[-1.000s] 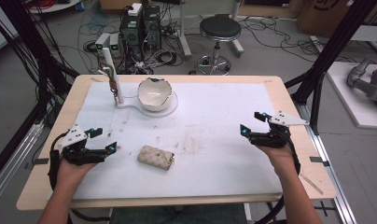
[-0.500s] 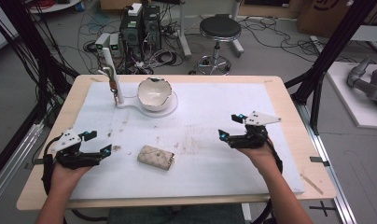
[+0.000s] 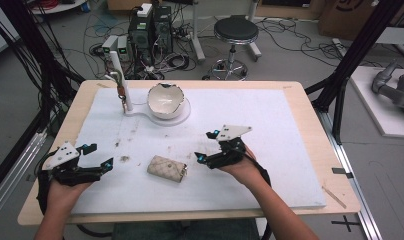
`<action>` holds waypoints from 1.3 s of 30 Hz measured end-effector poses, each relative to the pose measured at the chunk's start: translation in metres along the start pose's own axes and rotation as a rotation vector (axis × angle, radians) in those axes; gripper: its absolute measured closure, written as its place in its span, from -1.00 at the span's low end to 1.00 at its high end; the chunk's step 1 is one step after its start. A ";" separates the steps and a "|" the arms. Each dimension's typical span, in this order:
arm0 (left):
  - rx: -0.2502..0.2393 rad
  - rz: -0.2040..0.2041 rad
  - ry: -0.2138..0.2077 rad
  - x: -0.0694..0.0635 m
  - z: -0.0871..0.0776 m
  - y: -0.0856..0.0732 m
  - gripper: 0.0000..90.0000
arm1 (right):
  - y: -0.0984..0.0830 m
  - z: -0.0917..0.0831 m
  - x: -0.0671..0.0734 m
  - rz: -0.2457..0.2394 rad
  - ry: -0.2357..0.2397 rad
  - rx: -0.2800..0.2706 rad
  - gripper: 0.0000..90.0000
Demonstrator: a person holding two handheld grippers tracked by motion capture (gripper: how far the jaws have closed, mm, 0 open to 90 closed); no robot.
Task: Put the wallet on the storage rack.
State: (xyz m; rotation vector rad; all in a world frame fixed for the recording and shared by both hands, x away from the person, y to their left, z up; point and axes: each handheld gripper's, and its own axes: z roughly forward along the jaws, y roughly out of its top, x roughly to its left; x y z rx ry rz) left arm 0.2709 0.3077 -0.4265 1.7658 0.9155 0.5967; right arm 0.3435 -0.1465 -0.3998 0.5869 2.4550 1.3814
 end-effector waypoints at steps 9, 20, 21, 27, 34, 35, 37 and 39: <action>-0.003 -0.005 0.004 0.001 -0.001 -0.001 -0.62 | 0.004 0.035 0.019 -0.027 0.072 0.065 -0.57; -0.002 0.002 -0.003 0.000 0.001 0.001 -0.62 | -0.001 0.072 0.041 -0.059 0.143 0.159 -0.57; -0.003 0.002 -0.004 0.000 0.001 0.001 -0.62 | -0.003 0.077 0.046 -0.059 0.162 0.171 -0.59; -0.003 0.004 -0.003 -0.001 0.000 0.001 -0.62 | -0.008 0.090 0.057 -0.132 0.156 0.267 -0.58; -0.001 0.007 -0.005 -0.001 0.001 0.001 -0.62 | -0.007 0.086 0.054 -0.120 0.174 0.269 -0.27; -0.001 0.007 -0.004 -0.001 0.001 0.001 -0.62 | -0.007 0.086 0.053 -0.115 0.177 0.267 -0.25; -0.002 0.007 -0.005 -0.001 0.001 0.001 -0.62 | -0.005 0.084 0.053 -0.126 0.169 0.266 -0.22; -0.001 0.005 -0.005 -0.001 0.001 0.001 -0.62 | -0.004 0.082 0.052 -0.125 0.171 0.261 -0.21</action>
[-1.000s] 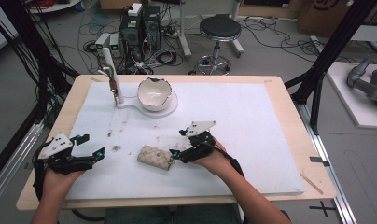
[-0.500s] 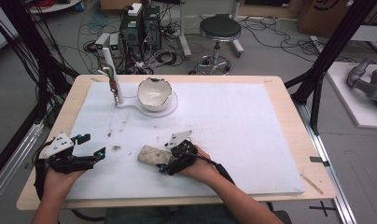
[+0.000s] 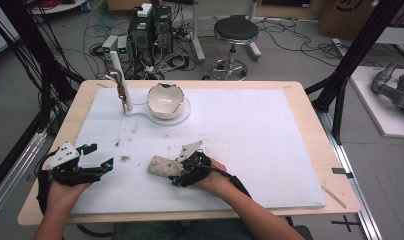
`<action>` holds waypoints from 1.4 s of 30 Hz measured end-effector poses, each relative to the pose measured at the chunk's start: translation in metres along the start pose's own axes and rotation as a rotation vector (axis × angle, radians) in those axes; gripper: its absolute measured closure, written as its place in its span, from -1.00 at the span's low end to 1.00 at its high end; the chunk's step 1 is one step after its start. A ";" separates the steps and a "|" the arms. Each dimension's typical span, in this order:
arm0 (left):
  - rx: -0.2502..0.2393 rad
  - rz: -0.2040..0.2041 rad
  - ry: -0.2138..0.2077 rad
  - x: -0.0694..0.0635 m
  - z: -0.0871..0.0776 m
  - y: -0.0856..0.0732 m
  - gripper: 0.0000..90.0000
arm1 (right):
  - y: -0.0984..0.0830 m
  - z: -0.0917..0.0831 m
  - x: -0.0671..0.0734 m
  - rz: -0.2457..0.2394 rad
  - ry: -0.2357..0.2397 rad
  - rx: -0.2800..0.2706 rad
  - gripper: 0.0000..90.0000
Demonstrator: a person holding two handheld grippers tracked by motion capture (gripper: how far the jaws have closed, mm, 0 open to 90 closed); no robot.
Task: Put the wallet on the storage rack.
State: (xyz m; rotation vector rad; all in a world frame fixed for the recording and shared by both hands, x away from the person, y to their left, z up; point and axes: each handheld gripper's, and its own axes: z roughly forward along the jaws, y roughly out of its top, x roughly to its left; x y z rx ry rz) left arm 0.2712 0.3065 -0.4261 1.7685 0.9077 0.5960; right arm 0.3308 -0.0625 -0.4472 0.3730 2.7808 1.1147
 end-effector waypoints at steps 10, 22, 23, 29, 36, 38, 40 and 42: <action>0.000 0.002 -0.004 -0.001 0.001 0.000 -0.62 | 0.009 -0.030 -0.020 0.034 -0.053 -0.084 -0.20; 0.000 0.002 -0.006 -0.001 0.001 0.000 -0.62 | 0.038 -0.064 -0.065 0.033 -0.142 -0.095 -0.20; 0.000 0.000 -0.007 -0.001 0.002 0.000 -0.62 | 0.041 -0.066 -0.068 0.035 -0.149 -0.093 -0.20; 0.003 0.004 -0.012 -0.002 0.003 0.000 -0.62 | 0.060 -0.071 -0.086 0.026 -0.181 -0.087 -0.20; 0.004 0.006 -0.018 -0.002 0.004 0.000 -0.62 | 0.086 -0.066 -0.110 0.031 -0.216 -0.069 -0.20; 0.005 0.006 -0.020 -0.002 0.004 0.000 -0.62 | 0.088 -0.065 -0.113 0.027 -0.220 -0.065 -0.20; 0.004 0.007 -0.023 -0.002 0.005 0.001 -0.62 | 0.094 -0.060 -0.118 0.015 -0.231 -0.049 -0.20; 0.000 0.006 -0.024 -0.003 0.005 0.001 -0.62 | 0.101 -0.053 -0.126 0.016 -0.235 -0.034 -0.20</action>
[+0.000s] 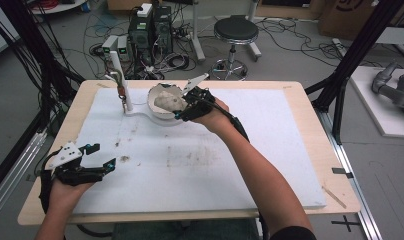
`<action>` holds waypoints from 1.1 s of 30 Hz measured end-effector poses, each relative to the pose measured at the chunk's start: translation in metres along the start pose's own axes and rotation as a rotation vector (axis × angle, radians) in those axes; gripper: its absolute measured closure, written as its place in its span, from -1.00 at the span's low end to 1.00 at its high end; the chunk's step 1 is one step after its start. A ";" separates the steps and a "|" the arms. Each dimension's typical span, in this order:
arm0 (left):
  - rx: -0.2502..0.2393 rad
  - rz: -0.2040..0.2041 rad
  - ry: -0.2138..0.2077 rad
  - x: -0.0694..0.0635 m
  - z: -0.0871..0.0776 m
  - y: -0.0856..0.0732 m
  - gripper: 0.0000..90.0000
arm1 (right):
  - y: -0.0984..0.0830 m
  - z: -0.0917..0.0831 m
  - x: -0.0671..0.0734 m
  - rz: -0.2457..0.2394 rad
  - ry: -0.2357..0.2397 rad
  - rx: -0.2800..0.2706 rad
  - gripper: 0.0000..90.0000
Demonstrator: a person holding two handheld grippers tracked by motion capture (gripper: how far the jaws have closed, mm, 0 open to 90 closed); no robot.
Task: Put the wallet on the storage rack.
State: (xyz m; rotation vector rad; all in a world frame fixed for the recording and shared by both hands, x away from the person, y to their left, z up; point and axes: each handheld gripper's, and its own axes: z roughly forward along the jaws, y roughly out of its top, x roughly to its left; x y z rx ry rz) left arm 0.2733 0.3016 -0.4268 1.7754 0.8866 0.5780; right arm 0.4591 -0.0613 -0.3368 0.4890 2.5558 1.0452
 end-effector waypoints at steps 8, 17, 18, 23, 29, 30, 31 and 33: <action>-0.002 0.002 0.000 0.001 -0.001 0.000 -0.62 | 0.016 0.019 -0.008 -0.010 -0.026 0.055 -0.20; -0.002 -0.001 -0.001 0.002 -0.001 0.000 -0.62 | 0.031 0.043 -0.016 -0.028 -0.066 0.141 -0.20; -0.003 -0.001 -0.001 0.002 -0.001 0.000 -0.62 | 0.032 0.044 -0.016 -0.031 -0.072 0.147 -0.20; -0.003 -0.001 -0.002 0.002 -0.001 0.000 -0.62 | 0.035 0.051 -0.017 -0.034 -0.080 0.168 -0.20; -0.003 -0.001 -0.002 0.002 -0.001 0.000 -0.62 | 0.035 0.060 -0.017 -0.028 -0.113 0.193 -0.21; -0.004 -0.002 -0.002 0.002 -0.001 0.000 -0.62 | 0.035 0.061 -0.017 -0.029 -0.115 0.197 -0.21; -0.004 -0.002 -0.003 0.002 -0.001 0.000 -0.62 | 0.034 0.062 -0.017 -0.030 -0.122 0.201 -0.21; -0.005 -0.005 -0.001 0.003 -0.001 0.000 -0.62 | 0.034 0.064 -0.018 -0.028 -0.132 0.203 -0.21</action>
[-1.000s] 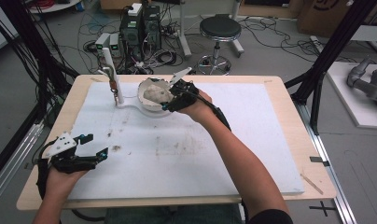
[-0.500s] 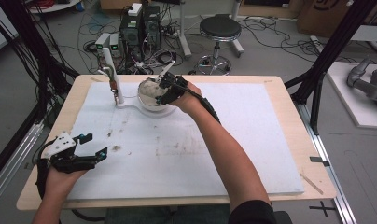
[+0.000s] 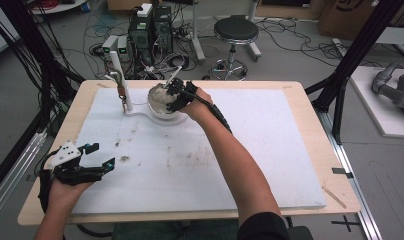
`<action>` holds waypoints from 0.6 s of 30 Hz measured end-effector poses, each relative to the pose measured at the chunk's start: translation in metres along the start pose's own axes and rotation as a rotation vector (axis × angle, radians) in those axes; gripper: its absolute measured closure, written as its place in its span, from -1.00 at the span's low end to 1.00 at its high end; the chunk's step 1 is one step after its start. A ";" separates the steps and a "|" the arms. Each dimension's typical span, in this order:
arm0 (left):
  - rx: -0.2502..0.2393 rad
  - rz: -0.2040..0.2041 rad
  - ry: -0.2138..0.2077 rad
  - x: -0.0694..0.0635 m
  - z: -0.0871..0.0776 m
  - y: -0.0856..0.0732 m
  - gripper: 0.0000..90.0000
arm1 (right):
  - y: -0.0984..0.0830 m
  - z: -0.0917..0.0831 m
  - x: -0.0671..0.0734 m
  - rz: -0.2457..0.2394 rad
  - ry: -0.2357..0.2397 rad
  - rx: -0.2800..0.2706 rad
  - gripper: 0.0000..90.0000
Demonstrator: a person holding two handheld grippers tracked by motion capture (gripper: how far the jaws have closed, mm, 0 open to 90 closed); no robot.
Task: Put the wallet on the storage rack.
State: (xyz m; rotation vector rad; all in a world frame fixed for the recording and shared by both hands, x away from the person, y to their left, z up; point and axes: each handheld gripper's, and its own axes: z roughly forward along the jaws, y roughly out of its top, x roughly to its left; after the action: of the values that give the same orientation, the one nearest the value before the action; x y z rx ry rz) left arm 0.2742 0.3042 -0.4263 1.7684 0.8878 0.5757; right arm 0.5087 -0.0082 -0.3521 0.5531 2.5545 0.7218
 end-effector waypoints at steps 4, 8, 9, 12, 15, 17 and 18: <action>0.000 -0.002 -0.002 0.000 0.001 0.000 -0.62 | -0.001 0.001 -0.003 0.023 -0.004 -0.005 -0.24; -0.001 -0.001 -0.005 -0.001 0.001 0.000 -0.62 | 0.000 0.000 -0.002 0.027 -0.020 -0.032 -0.29; 0.001 0.001 -0.005 -0.001 0.001 0.000 -0.62 | 0.000 -0.003 -0.001 0.019 -0.035 -0.043 -0.36; -0.001 0.001 -0.005 -0.001 0.001 0.000 -0.62 | -0.002 -0.009 -0.003 0.031 -0.031 -0.047 -0.48; 0.000 0.001 -0.004 0.000 0.001 0.000 -0.62 | -0.005 -0.016 -0.005 0.044 -0.029 -0.063 -0.51; 0.001 0.004 -0.006 0.000 0.001 0.001 -0.62 | -0.010 -0.023 -0.006 0.052 -0.022 -0.081 -0.52; 0.002 0.006 -0.007 0.000 0.002 0.001 -0.62 | -0.012 -0.027 -0.006 0.052 -0.021 -0.083 -0.52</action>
State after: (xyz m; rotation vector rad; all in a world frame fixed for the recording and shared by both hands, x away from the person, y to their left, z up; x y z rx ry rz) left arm 0.2755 0.3027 -0.4262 1.7744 0.8786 0.5718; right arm 0.4975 -0.0313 -0.3363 0.5989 2.4860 0.8322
